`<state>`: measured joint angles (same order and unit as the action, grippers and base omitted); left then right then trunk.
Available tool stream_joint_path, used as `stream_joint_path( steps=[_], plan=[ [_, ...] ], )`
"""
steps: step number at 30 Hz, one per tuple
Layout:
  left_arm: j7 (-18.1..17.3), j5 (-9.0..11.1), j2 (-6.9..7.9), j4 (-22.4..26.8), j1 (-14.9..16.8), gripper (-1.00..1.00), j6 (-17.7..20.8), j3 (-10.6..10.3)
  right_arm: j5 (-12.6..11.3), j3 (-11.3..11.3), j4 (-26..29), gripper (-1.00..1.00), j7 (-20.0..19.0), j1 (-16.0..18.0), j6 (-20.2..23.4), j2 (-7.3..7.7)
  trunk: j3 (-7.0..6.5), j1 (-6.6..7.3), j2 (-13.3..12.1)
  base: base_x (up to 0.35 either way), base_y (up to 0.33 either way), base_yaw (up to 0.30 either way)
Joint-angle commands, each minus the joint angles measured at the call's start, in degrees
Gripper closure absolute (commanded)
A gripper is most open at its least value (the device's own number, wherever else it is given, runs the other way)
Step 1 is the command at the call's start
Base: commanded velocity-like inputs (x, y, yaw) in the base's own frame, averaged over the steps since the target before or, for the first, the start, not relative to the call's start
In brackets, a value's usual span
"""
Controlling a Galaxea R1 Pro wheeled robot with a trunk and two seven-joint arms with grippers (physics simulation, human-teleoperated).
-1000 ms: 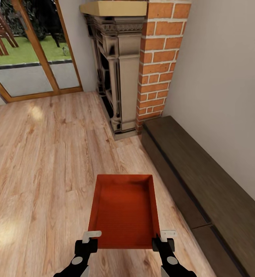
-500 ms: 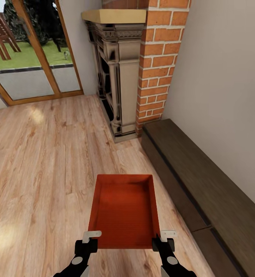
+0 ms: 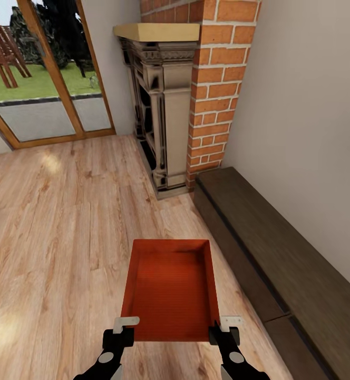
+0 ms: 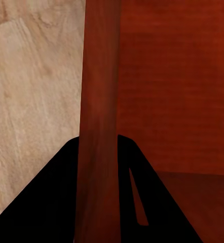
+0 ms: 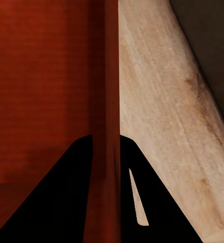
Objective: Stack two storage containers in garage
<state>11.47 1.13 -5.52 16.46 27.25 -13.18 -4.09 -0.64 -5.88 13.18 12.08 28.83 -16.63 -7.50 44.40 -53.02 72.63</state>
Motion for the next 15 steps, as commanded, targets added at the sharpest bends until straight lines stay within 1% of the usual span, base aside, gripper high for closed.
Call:
stream_joint_path(
  steps=[1,15],
  plan=[
    [0.8,1.0,0.15,-0.4,0.0,1.00,-0.4,-0.3,-0.1,0.2,0.1,1.00,0.5,0.1,-5.3,0.05,-0.06,0.00,0.0,0.000,0.000,0.000],
    [0.8,1.0,0.15,-0.4,0.0,1.00,-0.4,-0.3,0.0,0.2,0.1,1.00,0.5,0.1,-5.3,0.04,-1.37,0.00,0.0,0.000,0.000,0.000]
  ],
)
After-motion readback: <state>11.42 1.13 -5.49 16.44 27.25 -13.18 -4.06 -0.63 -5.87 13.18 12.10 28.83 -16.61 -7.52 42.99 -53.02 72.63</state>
